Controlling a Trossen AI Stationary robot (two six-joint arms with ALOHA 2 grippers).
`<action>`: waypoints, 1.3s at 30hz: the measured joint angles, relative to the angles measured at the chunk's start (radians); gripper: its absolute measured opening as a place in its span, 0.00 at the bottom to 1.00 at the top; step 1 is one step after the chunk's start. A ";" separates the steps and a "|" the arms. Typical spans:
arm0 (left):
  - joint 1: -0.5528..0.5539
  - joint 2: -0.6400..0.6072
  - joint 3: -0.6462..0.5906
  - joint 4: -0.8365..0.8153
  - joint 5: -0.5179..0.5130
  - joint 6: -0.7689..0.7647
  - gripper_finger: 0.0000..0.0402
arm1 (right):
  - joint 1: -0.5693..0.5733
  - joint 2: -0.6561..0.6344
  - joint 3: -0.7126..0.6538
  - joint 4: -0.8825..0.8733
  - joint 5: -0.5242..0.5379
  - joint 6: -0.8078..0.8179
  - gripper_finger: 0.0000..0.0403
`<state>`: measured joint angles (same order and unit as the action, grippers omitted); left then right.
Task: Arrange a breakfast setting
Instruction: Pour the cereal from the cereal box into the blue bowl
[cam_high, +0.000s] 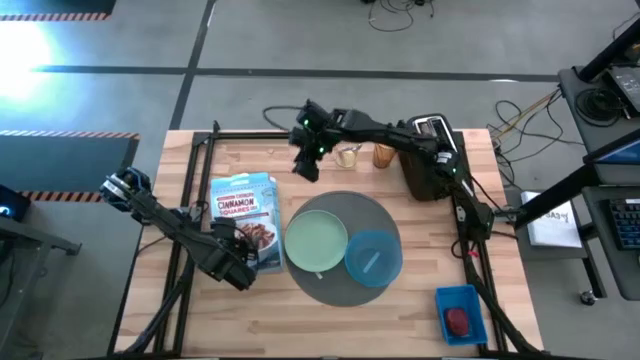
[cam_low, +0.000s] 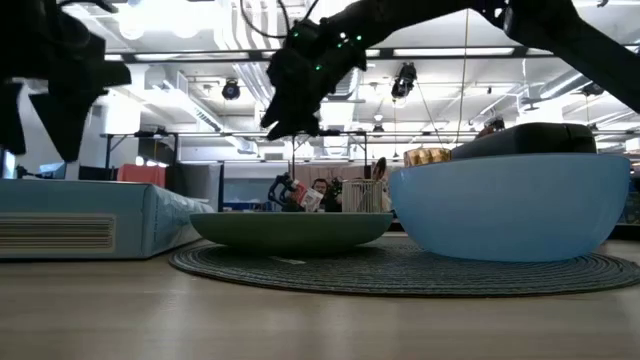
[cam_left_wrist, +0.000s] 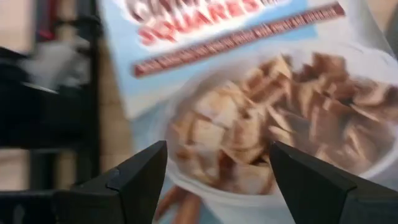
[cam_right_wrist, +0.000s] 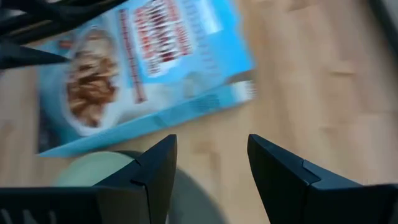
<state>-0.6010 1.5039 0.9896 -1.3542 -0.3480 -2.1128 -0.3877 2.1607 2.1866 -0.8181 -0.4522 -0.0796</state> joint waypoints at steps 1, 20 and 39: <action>0.000 -0.001 -0.016 0.033 0.000 0.000 0.66 | 0.008 0.003 -0.010 0.005 -0.007 0.001 0.46; -0.027 -0.002 -0.015 -0.106 0.047 -0.159 0.66 | 0.104 0.001 -0.200 0.274 -0.032 0.081 0.46; -0.105 0.050 -0.020 -0.151 0.289 -0.315 0.66 | 0.146 0.001 -0.309 0.390 -0.054 0.107 0.46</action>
<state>-0.7063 1.5537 0.9697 -1.5048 -0.0593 -2.4274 -0.2420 2.1620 1.8777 -0.4283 -0.5060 0.0273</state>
